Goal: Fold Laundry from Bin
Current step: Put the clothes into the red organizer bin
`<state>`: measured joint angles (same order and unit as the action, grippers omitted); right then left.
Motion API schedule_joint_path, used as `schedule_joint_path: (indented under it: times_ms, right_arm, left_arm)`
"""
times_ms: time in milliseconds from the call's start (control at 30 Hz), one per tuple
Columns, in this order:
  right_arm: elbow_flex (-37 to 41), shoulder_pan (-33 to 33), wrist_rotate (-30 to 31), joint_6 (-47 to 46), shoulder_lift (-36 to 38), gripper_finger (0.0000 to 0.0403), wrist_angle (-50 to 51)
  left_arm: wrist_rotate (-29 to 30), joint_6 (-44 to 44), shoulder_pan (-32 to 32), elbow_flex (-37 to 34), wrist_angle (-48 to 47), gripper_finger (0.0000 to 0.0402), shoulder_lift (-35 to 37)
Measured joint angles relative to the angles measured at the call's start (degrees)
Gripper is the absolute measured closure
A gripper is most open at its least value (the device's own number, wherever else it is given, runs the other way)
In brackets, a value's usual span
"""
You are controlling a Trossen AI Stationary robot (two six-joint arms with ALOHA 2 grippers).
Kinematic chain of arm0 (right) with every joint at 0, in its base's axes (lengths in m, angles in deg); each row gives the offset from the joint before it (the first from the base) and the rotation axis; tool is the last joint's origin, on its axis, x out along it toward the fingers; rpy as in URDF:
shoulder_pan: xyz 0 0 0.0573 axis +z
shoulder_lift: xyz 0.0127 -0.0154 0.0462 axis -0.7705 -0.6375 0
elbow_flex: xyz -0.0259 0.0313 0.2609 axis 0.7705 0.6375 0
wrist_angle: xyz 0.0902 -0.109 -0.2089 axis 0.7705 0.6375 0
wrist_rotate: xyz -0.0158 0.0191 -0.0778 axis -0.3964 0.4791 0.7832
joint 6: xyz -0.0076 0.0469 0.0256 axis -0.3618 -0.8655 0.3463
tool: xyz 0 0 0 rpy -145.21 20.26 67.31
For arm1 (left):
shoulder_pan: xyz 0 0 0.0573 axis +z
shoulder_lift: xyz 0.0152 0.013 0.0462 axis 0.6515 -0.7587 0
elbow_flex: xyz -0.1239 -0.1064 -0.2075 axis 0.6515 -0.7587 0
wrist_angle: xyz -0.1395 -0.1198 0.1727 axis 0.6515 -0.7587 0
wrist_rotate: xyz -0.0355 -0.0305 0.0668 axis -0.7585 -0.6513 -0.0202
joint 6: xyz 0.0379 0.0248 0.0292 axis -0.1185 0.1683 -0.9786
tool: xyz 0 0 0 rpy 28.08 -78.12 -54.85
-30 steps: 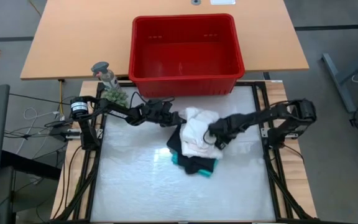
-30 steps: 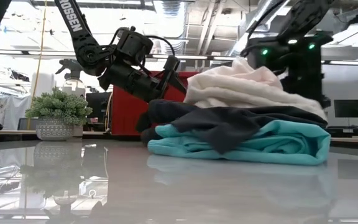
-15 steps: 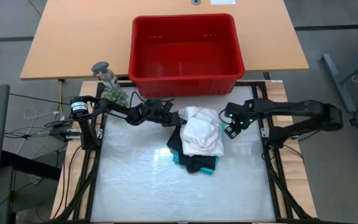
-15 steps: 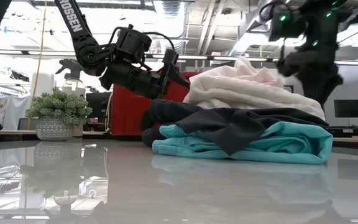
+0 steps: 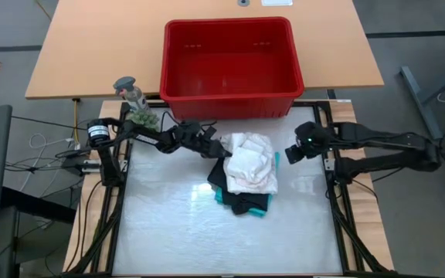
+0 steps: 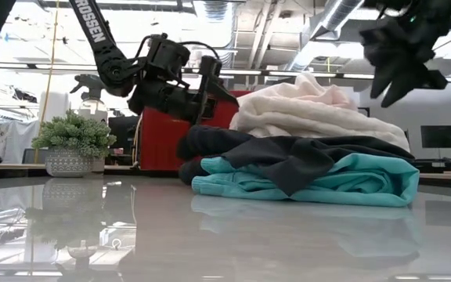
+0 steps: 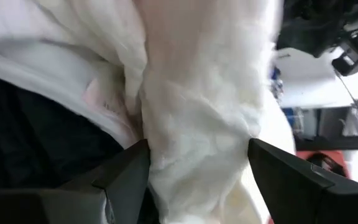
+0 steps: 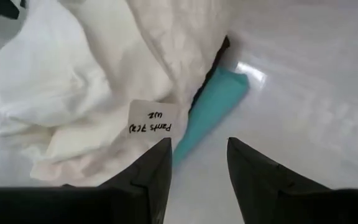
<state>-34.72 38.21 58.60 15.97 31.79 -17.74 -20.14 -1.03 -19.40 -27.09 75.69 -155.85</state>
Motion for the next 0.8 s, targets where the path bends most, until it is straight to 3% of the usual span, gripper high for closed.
schedule_joint_path:
  times_ms: [200,367,467,567,800]
  right_arm:
    - [0.53,4.88,6.10,-3.29,3.81,0.0200,2.07]
    - [2.79,7.93,8.34,-2.29,5.72,0.0178,2.18]
    - [2.95,10.08,11.17,1.51,5.94,0.0178,0.58]
    - [2.95,12.61,13.08,6.75,5.93,0.0187,-2.22]
    - [2.95,14.25,14.46,9.14,5.07,0.0206,-3.26]
  left_arm:
    - [-8.16,1.29,4.24,0.01,1.01,0.0141,0.00]
    - [-5.29,1.90,4.20,0.02,0.79,0.0141,0.00]
    - [-0.24,5.93,3.78,0.02,0.35,0.0141,0.00]
    - [-0.36,7.09,3.76,0.02,-0.09,0.0141,0.00]
    - [-8.79,8.36,3.74,0.22,5.05,0.0141,0.40]
